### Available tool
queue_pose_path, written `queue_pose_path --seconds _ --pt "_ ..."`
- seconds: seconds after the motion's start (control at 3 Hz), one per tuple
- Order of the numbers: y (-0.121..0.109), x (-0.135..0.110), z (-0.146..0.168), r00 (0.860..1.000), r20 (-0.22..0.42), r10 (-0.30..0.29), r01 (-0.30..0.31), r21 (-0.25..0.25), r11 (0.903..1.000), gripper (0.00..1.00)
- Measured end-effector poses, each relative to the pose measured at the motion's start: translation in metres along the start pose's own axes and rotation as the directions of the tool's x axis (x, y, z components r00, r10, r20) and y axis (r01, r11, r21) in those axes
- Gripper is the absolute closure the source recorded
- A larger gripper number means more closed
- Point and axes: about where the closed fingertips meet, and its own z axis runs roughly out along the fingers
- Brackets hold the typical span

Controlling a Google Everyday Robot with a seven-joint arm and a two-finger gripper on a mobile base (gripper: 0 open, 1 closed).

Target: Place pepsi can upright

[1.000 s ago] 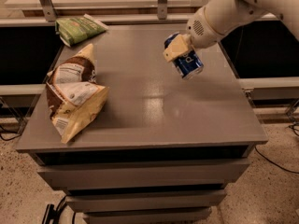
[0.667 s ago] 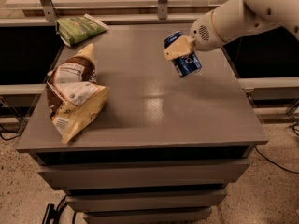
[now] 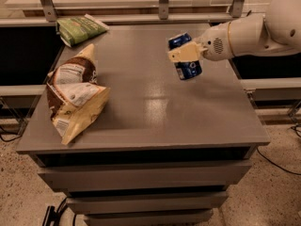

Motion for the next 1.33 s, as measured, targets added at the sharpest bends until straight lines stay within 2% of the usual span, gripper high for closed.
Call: queue_pose_path --seconds 0.33,0.67,1.0,1.33 --pt "0.008 0.004 0.000 0.990 0.124 -0.063 0.072 -0.062 0.9955 1.00" --pt "0.018 -0.003 0.003 0.975 0.152 -0.160 0.172 -0.071 0.9825 1.00" --pt "0.017 -0.002 0.003 0.976 0.150 -0.160 0.172 -0.070 0.9825 1.00" --pt "0.020 -0.001 0.005 0.961 0.215 -0.174 0.198 -0.096 0.9755 1.00"
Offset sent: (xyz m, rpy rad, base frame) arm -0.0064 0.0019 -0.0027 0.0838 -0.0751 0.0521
